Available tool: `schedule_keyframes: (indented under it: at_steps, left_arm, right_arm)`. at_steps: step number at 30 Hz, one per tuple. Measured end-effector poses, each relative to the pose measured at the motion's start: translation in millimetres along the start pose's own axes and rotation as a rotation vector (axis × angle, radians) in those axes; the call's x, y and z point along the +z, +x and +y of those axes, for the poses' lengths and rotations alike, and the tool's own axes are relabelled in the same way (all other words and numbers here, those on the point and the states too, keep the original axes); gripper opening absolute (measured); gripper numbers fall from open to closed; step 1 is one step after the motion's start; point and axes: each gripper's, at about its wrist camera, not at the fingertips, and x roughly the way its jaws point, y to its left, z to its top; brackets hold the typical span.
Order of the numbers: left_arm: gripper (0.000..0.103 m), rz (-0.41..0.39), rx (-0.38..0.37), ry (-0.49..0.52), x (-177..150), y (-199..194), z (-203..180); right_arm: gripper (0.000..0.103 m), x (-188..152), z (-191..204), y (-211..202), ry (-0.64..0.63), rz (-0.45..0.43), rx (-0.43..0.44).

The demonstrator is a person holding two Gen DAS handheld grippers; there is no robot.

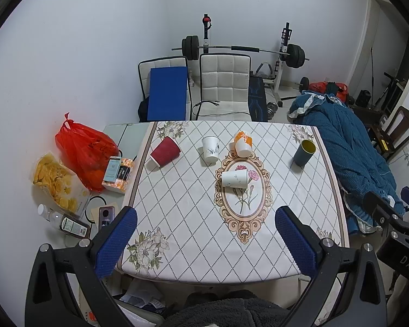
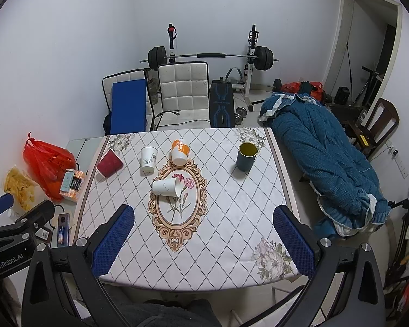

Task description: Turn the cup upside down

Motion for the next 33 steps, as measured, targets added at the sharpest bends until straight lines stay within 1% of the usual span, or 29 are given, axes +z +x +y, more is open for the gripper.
schedule_keyframes:
  at_steps: [21, 33]
  left_arm:
    - [0.103, 0.007, -0.008, 0.004, 3, -1, -4]
    - [0.103, 0.027, -0.013, -0.004, 0, 13, -3]
  right_arm:
    - [0.103, 5, 1, -2, 0.002, 0.0, 0.002]
    - [0.103, 6, 0, 7, 0.01, 0.024, 0.025]
